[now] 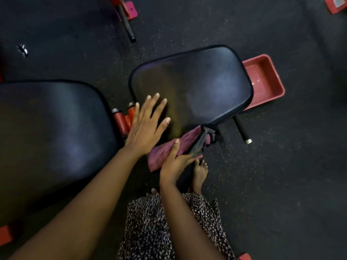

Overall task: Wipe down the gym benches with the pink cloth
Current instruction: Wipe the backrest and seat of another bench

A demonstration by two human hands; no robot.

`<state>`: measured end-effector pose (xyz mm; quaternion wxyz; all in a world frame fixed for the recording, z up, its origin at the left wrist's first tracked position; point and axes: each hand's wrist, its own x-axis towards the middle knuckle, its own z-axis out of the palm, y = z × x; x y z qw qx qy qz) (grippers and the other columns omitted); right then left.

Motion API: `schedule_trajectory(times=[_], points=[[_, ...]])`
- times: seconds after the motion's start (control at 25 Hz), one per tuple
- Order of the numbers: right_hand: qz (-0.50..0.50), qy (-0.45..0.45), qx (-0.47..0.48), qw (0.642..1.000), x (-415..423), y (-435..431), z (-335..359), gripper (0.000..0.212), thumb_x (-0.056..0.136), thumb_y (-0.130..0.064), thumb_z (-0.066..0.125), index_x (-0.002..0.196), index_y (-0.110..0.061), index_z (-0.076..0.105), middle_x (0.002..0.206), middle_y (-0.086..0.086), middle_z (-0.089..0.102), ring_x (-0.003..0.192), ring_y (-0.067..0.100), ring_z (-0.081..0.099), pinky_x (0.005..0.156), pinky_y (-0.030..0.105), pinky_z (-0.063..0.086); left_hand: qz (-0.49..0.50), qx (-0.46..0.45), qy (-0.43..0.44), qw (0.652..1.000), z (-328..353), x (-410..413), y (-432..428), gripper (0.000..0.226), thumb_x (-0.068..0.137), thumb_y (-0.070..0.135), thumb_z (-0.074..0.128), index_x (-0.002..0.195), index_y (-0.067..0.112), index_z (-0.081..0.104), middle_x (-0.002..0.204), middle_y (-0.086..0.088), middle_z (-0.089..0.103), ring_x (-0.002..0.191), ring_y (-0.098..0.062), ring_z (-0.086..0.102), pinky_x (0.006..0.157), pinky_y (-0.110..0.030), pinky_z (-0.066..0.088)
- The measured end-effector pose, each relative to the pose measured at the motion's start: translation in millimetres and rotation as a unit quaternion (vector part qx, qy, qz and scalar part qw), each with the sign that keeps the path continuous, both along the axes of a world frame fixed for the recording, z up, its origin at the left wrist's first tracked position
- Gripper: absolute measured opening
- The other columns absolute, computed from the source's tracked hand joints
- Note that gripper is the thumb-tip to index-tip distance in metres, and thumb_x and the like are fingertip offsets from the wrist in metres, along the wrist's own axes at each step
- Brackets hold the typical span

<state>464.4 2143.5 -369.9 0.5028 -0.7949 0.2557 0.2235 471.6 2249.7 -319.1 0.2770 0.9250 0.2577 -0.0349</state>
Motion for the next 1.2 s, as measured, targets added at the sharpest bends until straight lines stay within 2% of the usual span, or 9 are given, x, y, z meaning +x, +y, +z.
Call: schedule_trajectory(times=[0.12,0.28,0.44,0.56,0.64,0.72,0.96,1.04,1.2], points=[[0.053,-0.017,-0.002,0.998,-30,5,28,0.08,0.092,-0.032,0.053,0.148,-0.007,0.003,0.154,0.019,0.008,0.143,0.029,0.017,0.111,0.025,0.017,0.037,0.081,0.038,0.995,19,-57,0,0.066,0.089,0.049,0.02,0.147,0.018,0.021,0.156,-0.007,0.016,0.145,-0.024,0.007,0.114,-0.042,-0.005],[0.105,0.048,0.05,0.992,-77,5,58,0.071,0.093,-0.022,0.054,0.147,-0.002,0.012,0.151,0.022,0.021,0.139,0.033,0.026,0.104,0.021,0.02,0.019,0.185,0.121,0.975,44,-122,6,0.059,0.09,0.041,0.034,0.141,0.012,0.036,0.149,-0.013,0.035,0.142,-0.031,0.022,0.113,-0.05,0.006],[0.241,0.0,0.061,0.969,-109,-14,104,0.063,0.091,-0.021,0.057,0.145,-0.013,0.025,0.149,0.015,0.029,0.137,0.026,0.03,0.1,0.015,0.021,0.002,0.244,0.202,0.949,61,-177,10,0.059,0.095,0.045,0.038,0.145,0.015,0.027,0.153,-0.009,0.026,0.145,-0.026,0.014,0.113,-0.046,-0.011],[0.377,-0.111,0.014,0.919,-93,-13,114,0.062,0.087,-0.028,0.063,0.141,-0.031,0.035,0.142,0.008,0.038,0.131,0.024,0.038,0.105,0.031,0.031,-0.025,0.258,0.219,0.941,63,-182,8,0.061,0.095,0.048,0.027,0.146,0.017,0.018,0.156,-0.008,0.016,0.146,-0.027,0.005,0.112,-0.048,-0.013],[0.504,-0.239,-0.091,0.825,-69,-7,121,0.065,0.079,-0.027,0.068,0.137,-0.039,0.041,0.137,0.008,0.044,0.123,0.028,0.044,0.098,0.042,0.039,-0.019,0.258,0.206,0.944,61,-180,9,0.057,0.096,0.048,0.024,0.142,0.02,0.006,0.157,-0.009,0.005,0.146,-0.028,-0.002,0.113,-0.051,-0.012],[0.609,-0.357,-0.209,0.676,-38,-3,114,0.07,0.067,-0.024,0.075,0.13,-0.04,0.049,0.134,0.008,0.049,0.115,0.032,0.048,0.089,0.046,0.042,-0.019,0.269,0.198,0.942,58,-182,9,0.059,0.096,0.048,0.023,0.144,0.02,0.003,0.157,-0.011,-0.001,0.145,-0.029,-0.007,0.113,-0.053,-0.012],[0.841,-0.447,-0.278,0.128,61,3,64,0.054,0.052,-0.045,0.078,0.104,-0.035,0.07,0.125,0.0,0.062,0.113,0.031,0.046,0.089,0.049,0.043,-0.004,0.3,0.188,0.935,46,-185,9,0.063,0.093,0.048,0.024,0.145,0.013,0.024,0.154,-0.012,0.024,0.144,-0.031,0.016,0.114,-0.052,0.003],[0.861,-0.438,-0.251,0.057,69,27,68,0.054,0.053,-0.053,0.074,0.103,-0.031,0.07,0.118,0.0,0.063,0.107,0.03,0.05,0.08,0.044,0.049,-0.005,0.308,0.18,0.934,43,-185,10,0.063,0.091,0.047,0.029,0.143,0.012,0.032,0.15,-0.013,0.032,0.141,-0.032,0.024,0.114,-0.053,0.008],[0.871,-0.433,-0.228,0.039,75,72,73,0.046,0.062,-0.054,0.066,0.1,-0.028,0.069,0.114,0.002,0.063,0.098,0.03,0.053,0.076,0.039,0.045,-0.004,0.32,0.18,0.93,45,-185,10,0.064,0.091,0.048,0.024,0.144,0.012,0.031,0.151,-0.014,0.03,0.141,-0.032,0.023,0.114,-0.054,0.007]])
